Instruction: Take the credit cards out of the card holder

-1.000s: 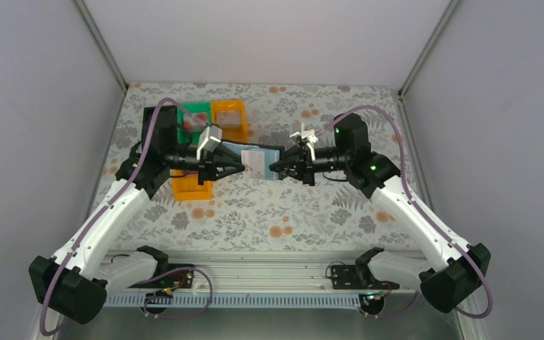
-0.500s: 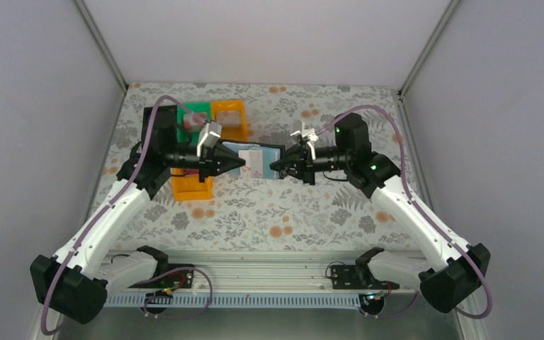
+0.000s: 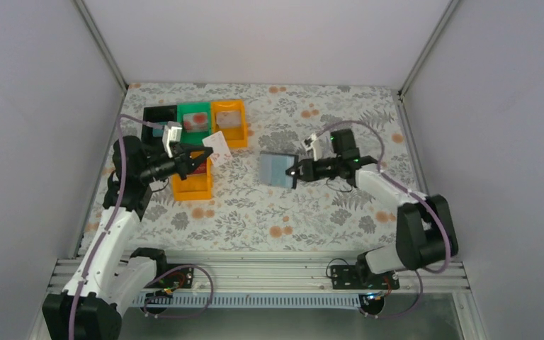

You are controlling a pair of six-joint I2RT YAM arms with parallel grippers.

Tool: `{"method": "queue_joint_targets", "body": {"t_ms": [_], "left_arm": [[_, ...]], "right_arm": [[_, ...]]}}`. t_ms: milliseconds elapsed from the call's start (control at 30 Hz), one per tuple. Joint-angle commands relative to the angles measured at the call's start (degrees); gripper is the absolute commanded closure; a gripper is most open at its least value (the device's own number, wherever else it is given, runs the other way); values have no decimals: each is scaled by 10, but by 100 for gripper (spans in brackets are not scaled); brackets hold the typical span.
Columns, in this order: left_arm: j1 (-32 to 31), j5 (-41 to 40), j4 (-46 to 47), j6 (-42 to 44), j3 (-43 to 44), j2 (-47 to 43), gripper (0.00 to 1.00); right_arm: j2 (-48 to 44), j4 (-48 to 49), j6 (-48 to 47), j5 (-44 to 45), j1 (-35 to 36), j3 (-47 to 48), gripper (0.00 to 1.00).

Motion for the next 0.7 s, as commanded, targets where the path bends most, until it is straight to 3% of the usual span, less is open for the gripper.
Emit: {"method": "queue_joint_targets", "body": {"t_ms": [0,133,233,400,467,500,667], "left_arm": [[12,-13,193,-200,-63,-34,98],[12,3,252,-233,-87,-45,98],[12,13,272,-231,-86,-47,98],[10,7,299,-254,-99,-41,98],[10,-14,303,-268,-107,-38,97],[10,-28,312,-288,-113,-35,98],[10,-24,397,-309,-116,-17,98]], "right_arm": [[52,65,51,-69,44,-35,96],[130,72,39,-92,45,-42,96],[190,32,19,-58,43,-17,94],[180,-29,16,44,6,18,49],[144,-66,26,151,-2,41,40],[125,-84,34,203,-3,54,30],[50,-123,26,315,25,150,26]]}}
